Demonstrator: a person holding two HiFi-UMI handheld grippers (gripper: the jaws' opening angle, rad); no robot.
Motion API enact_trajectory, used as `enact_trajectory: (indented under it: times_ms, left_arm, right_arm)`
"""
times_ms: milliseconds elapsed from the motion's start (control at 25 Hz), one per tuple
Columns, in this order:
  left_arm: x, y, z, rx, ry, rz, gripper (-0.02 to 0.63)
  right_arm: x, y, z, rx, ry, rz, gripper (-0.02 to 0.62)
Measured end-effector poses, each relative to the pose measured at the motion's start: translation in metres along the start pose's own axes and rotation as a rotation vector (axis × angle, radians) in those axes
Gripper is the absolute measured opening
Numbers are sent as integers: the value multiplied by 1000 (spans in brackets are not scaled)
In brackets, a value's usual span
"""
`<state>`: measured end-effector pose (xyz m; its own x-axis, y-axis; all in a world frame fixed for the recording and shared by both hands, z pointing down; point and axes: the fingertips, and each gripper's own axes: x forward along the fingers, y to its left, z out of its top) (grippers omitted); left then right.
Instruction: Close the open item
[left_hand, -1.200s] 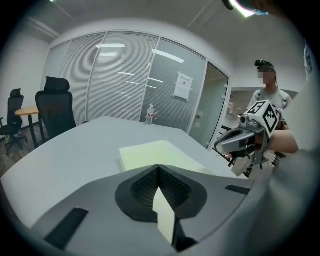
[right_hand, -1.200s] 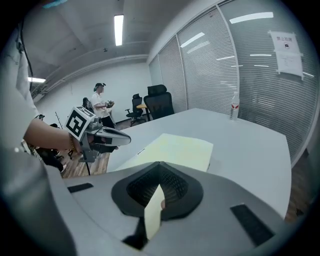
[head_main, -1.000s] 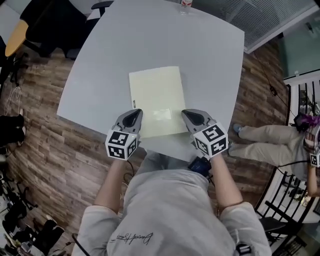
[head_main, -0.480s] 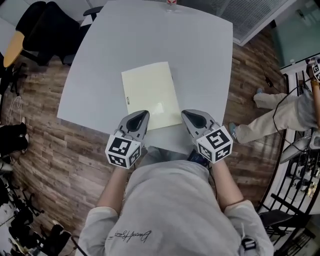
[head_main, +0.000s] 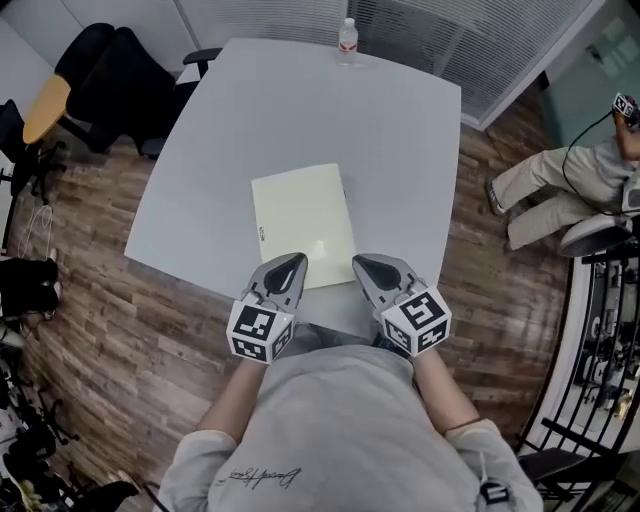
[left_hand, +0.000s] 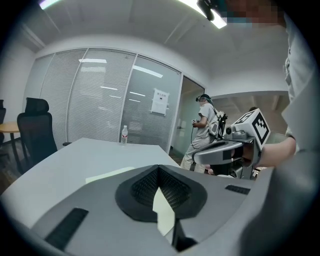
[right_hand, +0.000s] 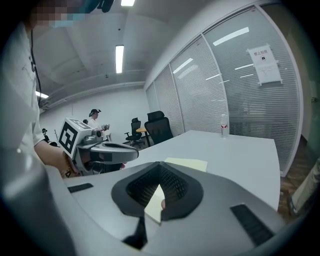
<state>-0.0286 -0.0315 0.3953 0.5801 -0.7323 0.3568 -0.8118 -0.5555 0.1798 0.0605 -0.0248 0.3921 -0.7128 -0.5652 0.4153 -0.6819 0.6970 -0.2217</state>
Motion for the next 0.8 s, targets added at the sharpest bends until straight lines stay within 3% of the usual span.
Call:
enact_trajectory:
  times_ms: [800]
  left_arm:
    - [2, -6, 7, 11, -15, -19, 9]
  right_arm:
    - [1, -2, -1, 26, -24, -7, 14]
